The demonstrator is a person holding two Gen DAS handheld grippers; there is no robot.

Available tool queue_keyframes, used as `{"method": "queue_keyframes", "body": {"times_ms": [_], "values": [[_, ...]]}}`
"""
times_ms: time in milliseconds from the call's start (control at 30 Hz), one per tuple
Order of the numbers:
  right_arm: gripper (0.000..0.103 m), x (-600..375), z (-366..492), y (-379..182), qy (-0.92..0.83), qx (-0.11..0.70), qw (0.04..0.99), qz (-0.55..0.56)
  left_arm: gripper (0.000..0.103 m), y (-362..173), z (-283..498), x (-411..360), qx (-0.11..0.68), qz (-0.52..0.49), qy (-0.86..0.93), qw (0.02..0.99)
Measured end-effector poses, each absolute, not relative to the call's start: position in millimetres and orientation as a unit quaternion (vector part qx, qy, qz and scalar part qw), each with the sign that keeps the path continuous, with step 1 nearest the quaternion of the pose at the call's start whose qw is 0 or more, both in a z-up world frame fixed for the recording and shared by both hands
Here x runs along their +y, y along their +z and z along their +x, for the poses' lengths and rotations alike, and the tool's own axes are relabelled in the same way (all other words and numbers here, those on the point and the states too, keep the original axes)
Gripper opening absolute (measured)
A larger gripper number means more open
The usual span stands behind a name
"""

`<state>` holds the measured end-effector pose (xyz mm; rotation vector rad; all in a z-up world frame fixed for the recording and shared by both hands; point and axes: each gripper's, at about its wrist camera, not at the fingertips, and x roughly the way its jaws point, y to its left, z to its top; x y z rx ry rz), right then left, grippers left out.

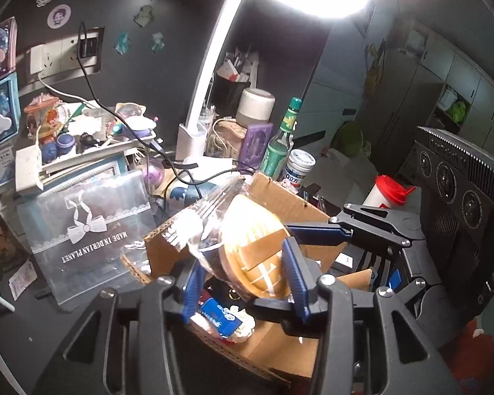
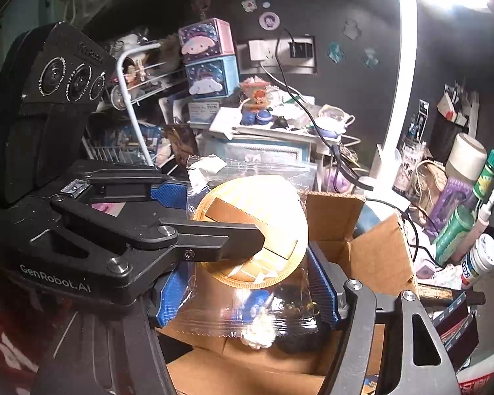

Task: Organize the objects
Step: 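Carry the biscuit into the box and release it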

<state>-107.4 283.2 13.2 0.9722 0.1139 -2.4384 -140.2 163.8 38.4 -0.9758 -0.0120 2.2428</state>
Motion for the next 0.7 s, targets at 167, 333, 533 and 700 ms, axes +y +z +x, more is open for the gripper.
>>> {"method": "queue_keyframes", "body": {"times_ms": [167, 333, 533, 700], "values": [[0.078, 291.4, -114.7, 3.0, -0.895, 0.047, 0.238, 0.374, 0.084, 45.2, -136.1, 162.6, 0.002, -0.356, 0.874, 0.331], [0.078, 290.0, -112.6, 7.0, -0.899, 0.055, 0.237, 0.363, 0.088, 53.7, -124.9, 146.1, 0.006, -0.337, 0.891, 0.305], [0.09, 278.5, -99.3, 15.5, -0.912, 0.074, 0.242, 0.323, 0.102, 59.8, -101.9, 115.5, 0.003, -0.3, 0.92, 0.254], [0.093, 269.0, -87.1, 22.4, -0.919, 0.071, 0.257, 0.291, 0.102, 61.2, -77.2, 88.3, 0.014, -0.258, 0.949, 0.181]]}}
